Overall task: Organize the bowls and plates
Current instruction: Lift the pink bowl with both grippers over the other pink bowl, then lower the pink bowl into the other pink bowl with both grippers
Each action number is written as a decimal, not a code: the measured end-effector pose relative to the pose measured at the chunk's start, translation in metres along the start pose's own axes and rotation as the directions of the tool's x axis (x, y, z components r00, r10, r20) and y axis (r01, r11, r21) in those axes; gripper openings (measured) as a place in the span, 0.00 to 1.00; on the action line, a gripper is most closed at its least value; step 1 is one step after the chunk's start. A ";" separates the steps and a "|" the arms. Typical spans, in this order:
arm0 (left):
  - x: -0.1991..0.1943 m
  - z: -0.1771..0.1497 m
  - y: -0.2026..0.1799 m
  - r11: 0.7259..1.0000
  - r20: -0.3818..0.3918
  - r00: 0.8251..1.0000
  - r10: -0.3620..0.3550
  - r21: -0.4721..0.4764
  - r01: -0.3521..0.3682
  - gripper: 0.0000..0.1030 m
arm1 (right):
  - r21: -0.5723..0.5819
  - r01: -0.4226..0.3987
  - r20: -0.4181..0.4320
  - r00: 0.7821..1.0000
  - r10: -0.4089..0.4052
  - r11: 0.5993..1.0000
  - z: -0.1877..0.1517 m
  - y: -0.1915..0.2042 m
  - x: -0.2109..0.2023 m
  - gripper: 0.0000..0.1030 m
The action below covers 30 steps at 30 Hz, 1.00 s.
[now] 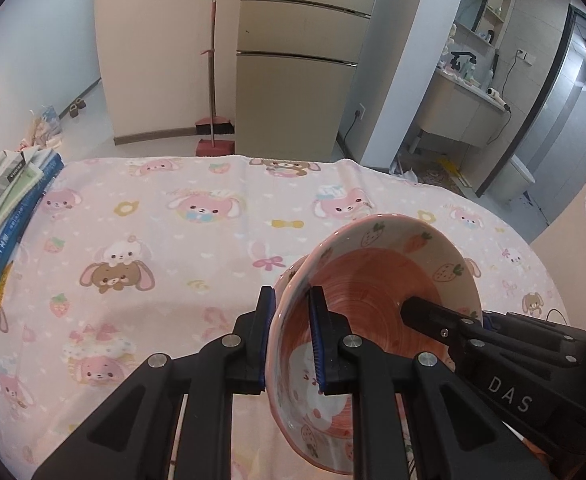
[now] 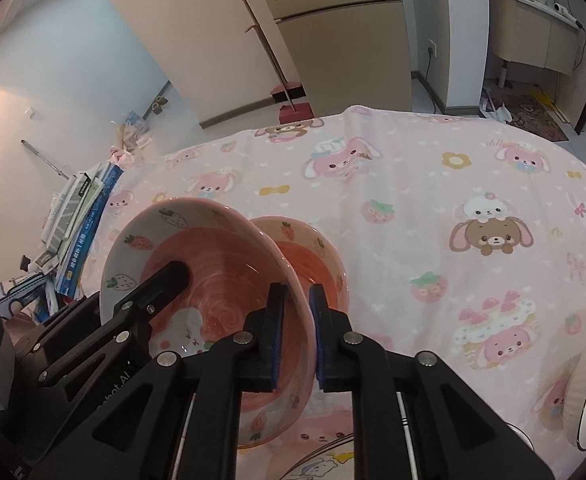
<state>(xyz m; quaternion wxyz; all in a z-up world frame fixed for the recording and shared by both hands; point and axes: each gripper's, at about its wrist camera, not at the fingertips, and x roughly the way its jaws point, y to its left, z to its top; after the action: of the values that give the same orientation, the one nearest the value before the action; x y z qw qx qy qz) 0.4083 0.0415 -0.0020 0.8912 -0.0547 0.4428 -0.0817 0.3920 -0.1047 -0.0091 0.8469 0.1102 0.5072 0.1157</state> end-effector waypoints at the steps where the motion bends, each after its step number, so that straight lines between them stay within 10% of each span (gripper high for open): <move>1: 0.001 0.000 0.000 1.000 0.001 1.000 -0.007 -0.003 0.007 0.16 | -0.004 0.009 0.005 1.000 -0.009 1.000 0.000 0.000 0.000 0.12; 30: 0.031 -0.009 -0.010 0.988 0.014 0.993 0.117 0.095 -0.118 0.20 | -0.024 0.066 -0.024 0.998 -0.067 0.998 0.000 -0.003 0.015 0.14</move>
<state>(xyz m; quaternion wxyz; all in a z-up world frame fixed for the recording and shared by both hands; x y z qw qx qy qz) 0.4184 0.0259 -0.0295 0.8979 0.0139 0.4371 -0.0500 0.3992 -0.1027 -0.0221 0.8452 0.0822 0.5195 0.0947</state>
